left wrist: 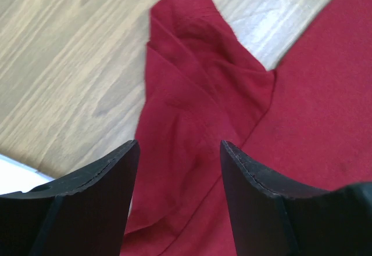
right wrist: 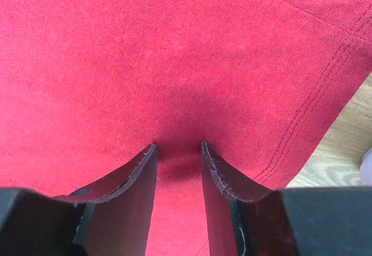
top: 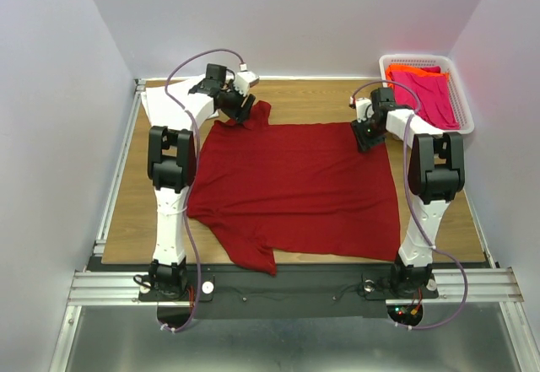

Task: Fold and stack the t-shirts
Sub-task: Flatten the tshirt out

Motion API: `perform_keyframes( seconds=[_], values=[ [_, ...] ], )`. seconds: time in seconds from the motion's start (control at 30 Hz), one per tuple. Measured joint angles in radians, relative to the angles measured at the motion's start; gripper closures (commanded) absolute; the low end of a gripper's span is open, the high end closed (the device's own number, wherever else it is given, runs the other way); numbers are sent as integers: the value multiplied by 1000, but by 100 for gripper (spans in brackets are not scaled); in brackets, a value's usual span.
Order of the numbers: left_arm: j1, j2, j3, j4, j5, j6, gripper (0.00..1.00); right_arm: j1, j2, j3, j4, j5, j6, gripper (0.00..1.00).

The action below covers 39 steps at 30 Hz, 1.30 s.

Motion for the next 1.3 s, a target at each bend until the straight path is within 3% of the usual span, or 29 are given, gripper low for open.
perform_keyframes(
  seconds=[0.33, 0.5, 0.57, 0.6, 0.9, 1.03, 1.13, 1.17, 1.3],
  values=[
    [-22, 24, 13, -55, -53, 38, 44, 0, 6, 11, -10, 0, 0, 59],
    [-22, 51, 24, -69, -88, 50, 70, 0, 8, 13, -11, 1, 0, 59],
    [-22, 64, 35, -79, -97, 53, 95, 0, 8, 13, -12, 1, 0, 59],
    [-22, 68, 40, -79, -100, 60, 100, 0, 8, 14, -13, 1, 0, 59],
    [-5, 77, 67, -21, -134, 8, 100, 0, 14, 24, -23, 2, 0, 59],
    [32, 91, 162, 14, -169, -48, 100, 0, 14, 24, -23, 2, 0, 59],
    [58, 106, 247, 45, -199, -79, 68, 0, 15, 24, -23, 2, 0, 59],
    [64, 112, 267, 53, -209, -92, 53, 0, 15, 24, -23, 3, 0, 59],
    [91, 121, 284, 77, -241, -126, 41, 0, 15, 25, -23, 8, 0, 59]
  ],
)
